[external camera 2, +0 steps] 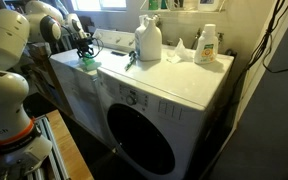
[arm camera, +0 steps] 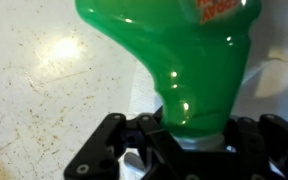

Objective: Put the green bottle upright

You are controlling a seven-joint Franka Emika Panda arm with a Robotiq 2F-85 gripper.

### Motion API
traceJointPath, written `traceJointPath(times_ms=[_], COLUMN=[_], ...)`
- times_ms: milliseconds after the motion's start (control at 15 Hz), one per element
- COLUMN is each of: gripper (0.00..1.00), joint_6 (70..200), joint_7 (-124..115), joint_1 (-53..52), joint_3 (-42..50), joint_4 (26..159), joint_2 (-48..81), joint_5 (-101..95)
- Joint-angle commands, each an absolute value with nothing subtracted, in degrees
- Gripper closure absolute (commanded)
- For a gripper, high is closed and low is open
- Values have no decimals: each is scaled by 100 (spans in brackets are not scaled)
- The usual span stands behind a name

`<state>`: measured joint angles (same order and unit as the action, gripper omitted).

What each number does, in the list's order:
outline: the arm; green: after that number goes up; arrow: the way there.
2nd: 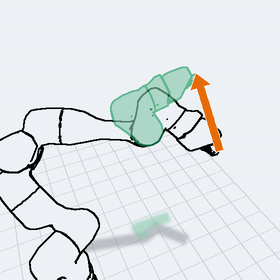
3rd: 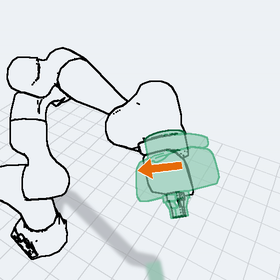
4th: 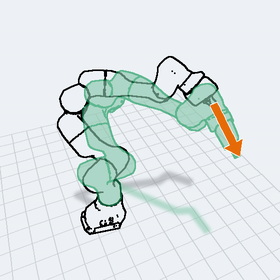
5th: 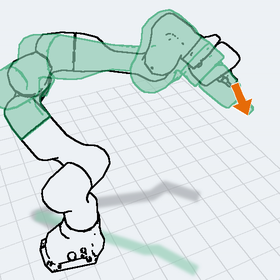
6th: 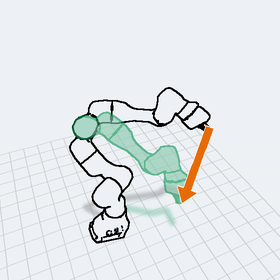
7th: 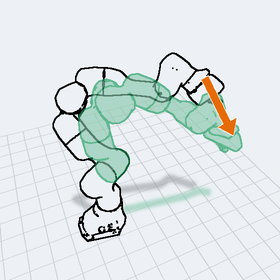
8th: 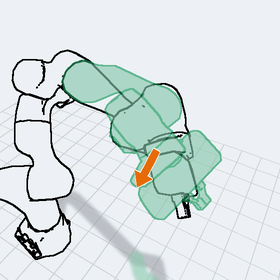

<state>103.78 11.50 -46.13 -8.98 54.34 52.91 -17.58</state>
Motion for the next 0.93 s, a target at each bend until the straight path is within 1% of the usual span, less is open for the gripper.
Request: traceJointPath(times_ms=[0,133,267,333,467,867], gripper=[92,100,97,100,100,100], joint_6=[10314,10461,10673,10854,11240,13231], joint_7=[1014,937,837,786,672,495], joint_1=[-4694,-4687,-4672,-4646,-4610,-4461], joint_3=[-811,-800,-801,-820,-822,-837], joint_4=[5613,5788,5955,6084,6417,7848], joint_2=[4969,4720,4506,4372,4063,2954], joint_5=[-1892,-1917,-1929,-1910,-1914,-1994])
